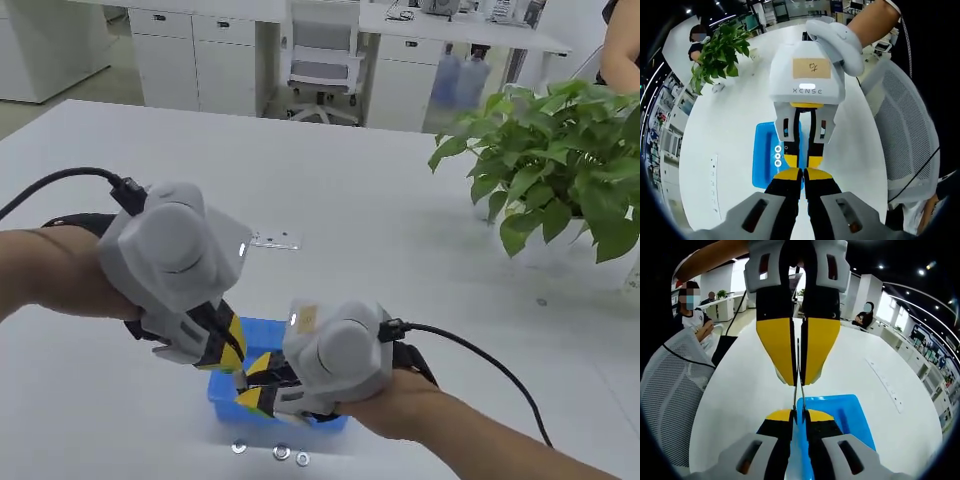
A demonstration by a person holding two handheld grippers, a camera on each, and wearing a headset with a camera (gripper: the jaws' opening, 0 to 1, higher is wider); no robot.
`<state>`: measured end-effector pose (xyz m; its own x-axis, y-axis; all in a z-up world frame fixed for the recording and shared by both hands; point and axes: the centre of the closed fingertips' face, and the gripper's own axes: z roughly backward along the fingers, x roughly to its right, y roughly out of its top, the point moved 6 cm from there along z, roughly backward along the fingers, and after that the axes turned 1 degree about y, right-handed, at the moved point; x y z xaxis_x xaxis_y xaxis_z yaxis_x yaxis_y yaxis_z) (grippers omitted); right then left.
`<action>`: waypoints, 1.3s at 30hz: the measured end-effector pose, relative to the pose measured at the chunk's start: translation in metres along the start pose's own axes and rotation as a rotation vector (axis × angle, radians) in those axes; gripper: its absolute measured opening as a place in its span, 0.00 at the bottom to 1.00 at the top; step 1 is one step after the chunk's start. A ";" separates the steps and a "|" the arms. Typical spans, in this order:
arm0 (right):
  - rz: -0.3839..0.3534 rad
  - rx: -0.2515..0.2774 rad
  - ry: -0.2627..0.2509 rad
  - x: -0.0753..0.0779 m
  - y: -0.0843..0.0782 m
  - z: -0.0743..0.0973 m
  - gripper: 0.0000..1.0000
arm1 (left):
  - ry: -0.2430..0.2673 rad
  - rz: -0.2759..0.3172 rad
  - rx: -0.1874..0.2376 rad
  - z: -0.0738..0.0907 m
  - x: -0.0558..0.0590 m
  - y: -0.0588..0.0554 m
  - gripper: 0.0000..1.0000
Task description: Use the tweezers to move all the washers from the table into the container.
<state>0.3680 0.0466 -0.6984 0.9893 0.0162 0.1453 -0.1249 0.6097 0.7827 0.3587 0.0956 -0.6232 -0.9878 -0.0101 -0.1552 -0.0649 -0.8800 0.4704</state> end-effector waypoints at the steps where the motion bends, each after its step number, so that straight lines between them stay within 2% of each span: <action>1: 0.000 0.000 0.002 0.000 0.000 0.000 0.11 | -0.001 0.001 0.001 0.000 0.000 0.000 0.06; 20: 0.002 -0.003 0.011 -0.011 0.001 -0.005 0.11 | -0.004 0.013 0.006 -0.001 0.009 -0.005 0.06; 25: 0.006 -0.008 0.023 -0.016 -0.004 -0.009 0.12 | -0.014 0.012 0.002 -0.006 0.014 -0.008 0.06; 39: -0.018 -0.018 0.046 -0.022 -0.017 -0.020 0.12 | -0.038 0.024 -0.002 -0.023 0.018 -0.016 0.06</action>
<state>0.3494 0.0521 -0.7272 0.9938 0.0413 0.1030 -0.1062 0.6248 0.7736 0.3448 0.0990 -0.6536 -0.9938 -0.0135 -0.1106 -0.0406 -0.8808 0.4718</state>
